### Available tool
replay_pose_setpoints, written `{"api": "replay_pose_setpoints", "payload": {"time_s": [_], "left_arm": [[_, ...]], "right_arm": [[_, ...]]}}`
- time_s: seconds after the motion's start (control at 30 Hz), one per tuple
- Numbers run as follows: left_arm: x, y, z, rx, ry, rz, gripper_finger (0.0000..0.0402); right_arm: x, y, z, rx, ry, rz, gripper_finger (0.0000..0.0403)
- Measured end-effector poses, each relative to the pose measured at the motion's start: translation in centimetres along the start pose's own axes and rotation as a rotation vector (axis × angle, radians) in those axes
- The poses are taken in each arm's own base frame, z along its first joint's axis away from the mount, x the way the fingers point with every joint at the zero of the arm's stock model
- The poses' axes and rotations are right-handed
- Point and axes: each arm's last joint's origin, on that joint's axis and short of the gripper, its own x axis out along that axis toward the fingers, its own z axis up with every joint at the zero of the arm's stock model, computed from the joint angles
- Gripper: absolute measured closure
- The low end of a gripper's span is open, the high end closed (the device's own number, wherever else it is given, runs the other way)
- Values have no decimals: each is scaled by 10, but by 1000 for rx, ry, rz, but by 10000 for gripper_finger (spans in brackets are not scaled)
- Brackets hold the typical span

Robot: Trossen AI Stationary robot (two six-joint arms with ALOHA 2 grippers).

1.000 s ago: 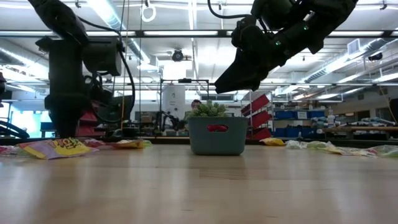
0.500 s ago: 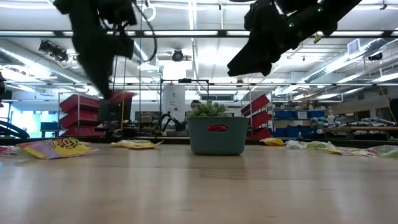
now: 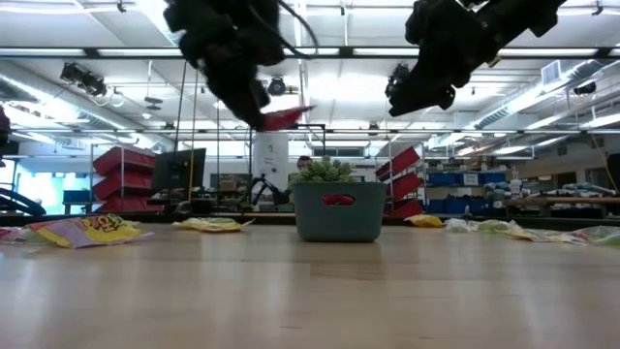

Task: Sort candy
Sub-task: Put the red candy pack into the blue bin

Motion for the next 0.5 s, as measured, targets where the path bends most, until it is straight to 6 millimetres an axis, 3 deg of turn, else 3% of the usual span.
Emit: {"api": "replay_pose_setpoints", "payload": {"time_s": [0.23,0.5], "left_arm": [[35,0,35,246,22,-38,401],[74,-9,54,373,138,-36,401]], "right_arm": [[-5,-2,-4,-3,37,-19,260],[-5,-2,-6,-6,66,-25,260]]}}
